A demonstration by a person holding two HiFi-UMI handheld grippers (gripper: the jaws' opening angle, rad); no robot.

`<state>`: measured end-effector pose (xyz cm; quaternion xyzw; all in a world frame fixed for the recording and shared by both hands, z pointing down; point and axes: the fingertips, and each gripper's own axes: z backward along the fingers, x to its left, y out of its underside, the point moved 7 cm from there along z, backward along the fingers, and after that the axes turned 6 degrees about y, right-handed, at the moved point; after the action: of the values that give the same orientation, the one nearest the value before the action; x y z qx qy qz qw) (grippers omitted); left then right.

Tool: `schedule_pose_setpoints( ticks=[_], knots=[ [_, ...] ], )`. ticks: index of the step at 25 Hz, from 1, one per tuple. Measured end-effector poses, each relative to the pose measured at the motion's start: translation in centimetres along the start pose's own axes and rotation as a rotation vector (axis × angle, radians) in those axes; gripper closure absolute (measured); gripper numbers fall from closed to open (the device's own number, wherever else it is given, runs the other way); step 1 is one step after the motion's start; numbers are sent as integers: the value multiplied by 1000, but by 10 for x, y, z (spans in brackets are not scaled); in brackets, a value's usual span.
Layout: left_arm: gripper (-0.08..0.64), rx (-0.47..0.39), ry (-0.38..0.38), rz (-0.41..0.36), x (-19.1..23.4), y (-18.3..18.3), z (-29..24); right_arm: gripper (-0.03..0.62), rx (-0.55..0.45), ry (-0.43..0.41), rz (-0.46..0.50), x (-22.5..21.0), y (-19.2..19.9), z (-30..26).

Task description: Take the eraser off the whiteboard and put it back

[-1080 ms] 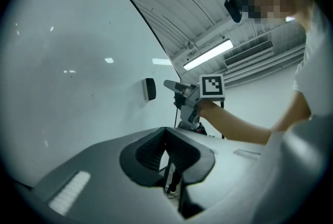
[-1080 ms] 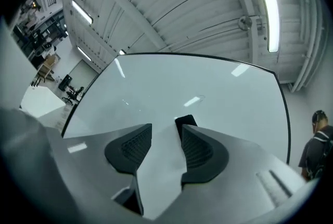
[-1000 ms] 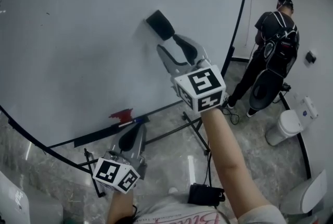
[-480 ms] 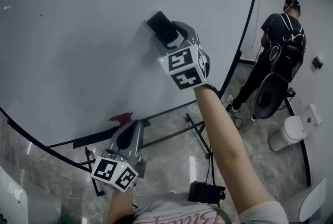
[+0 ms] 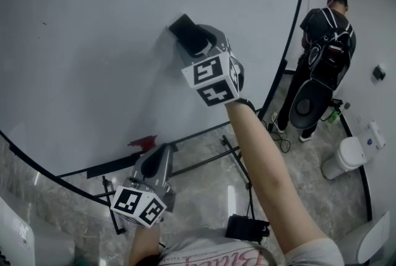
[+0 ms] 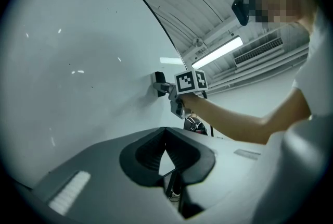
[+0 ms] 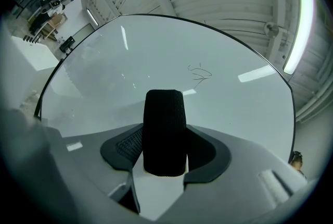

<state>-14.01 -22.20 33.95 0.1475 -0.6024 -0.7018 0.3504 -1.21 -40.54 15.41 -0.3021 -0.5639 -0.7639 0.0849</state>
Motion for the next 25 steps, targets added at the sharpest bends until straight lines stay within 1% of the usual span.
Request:
schedule_pose_setpoints(
  ticks=[3, 6, 12, 16, 21, 25],
  knots=[
    [561, 1, 3, -4, -3, 0, -3, 359, -7, -6, -9, -1, 0, 4],
    [561, -3, 2, -10, -4, -1, -5, 360, -39, -12, -24, -2, -6, 14],
    [561, -5, 0, -20, -6, -3, -7, 360, -116, -34, -115, -5, -9, 57],
    [561, -11, -6, -27, -7, -5, -8, 360, -137, -57, -161, 2, 0, 93],
    [561, -22, -9, -36, -8, -8, -10, 360, -161, -66, -170, 19, 18, 132],
    [561, -32, -8, -41, -9, -10, -9, 360, -116, -66, -275, 30, 41, 158]
  ],
)
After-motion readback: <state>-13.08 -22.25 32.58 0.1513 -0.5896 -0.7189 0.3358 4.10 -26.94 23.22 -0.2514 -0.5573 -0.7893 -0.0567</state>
